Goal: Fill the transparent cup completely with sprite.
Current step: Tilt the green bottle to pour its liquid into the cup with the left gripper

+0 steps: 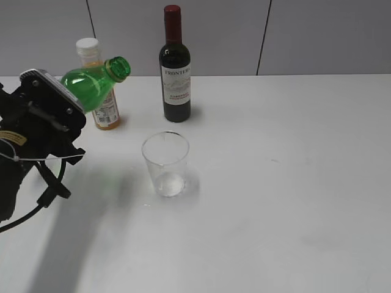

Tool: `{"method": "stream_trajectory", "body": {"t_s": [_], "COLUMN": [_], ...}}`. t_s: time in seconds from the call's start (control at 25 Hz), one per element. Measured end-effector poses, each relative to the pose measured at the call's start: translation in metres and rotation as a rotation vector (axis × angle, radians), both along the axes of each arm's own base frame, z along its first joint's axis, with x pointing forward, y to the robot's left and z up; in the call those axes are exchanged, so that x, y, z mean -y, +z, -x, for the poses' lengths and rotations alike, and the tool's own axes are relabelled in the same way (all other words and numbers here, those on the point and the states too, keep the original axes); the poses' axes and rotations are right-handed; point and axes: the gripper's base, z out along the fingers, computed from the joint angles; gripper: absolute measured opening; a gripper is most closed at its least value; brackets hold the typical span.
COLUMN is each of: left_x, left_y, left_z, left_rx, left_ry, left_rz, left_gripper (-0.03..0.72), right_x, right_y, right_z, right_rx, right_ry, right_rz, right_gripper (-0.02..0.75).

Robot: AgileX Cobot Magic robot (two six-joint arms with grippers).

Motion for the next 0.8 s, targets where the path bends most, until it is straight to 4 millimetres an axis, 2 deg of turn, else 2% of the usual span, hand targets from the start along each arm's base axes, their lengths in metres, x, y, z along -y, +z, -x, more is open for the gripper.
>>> {"method": "stream_trajectory", "body": {"t_s": [0.28,0.8], "left_x": [-0.0029,-0.0065], "left_y": [0.0042,0.0039], "left_z": [-0.0005,0.0001], "left_rx": [0.028,0.007], "left_ry": [-0.002,0.017], "left_rz": [-0.189,-0.297], "left_gripper": [0.469,0.468], "right_x": [0.0,0.0], "right_y": [0.0,0.0], "right_z": [0.0,0.0], "right_rx": [0.0,0.0], "right_ry": [0.0,0.0], "right_rz": [0.0,0.001], "right_gripper": [0.582,0.582]}}
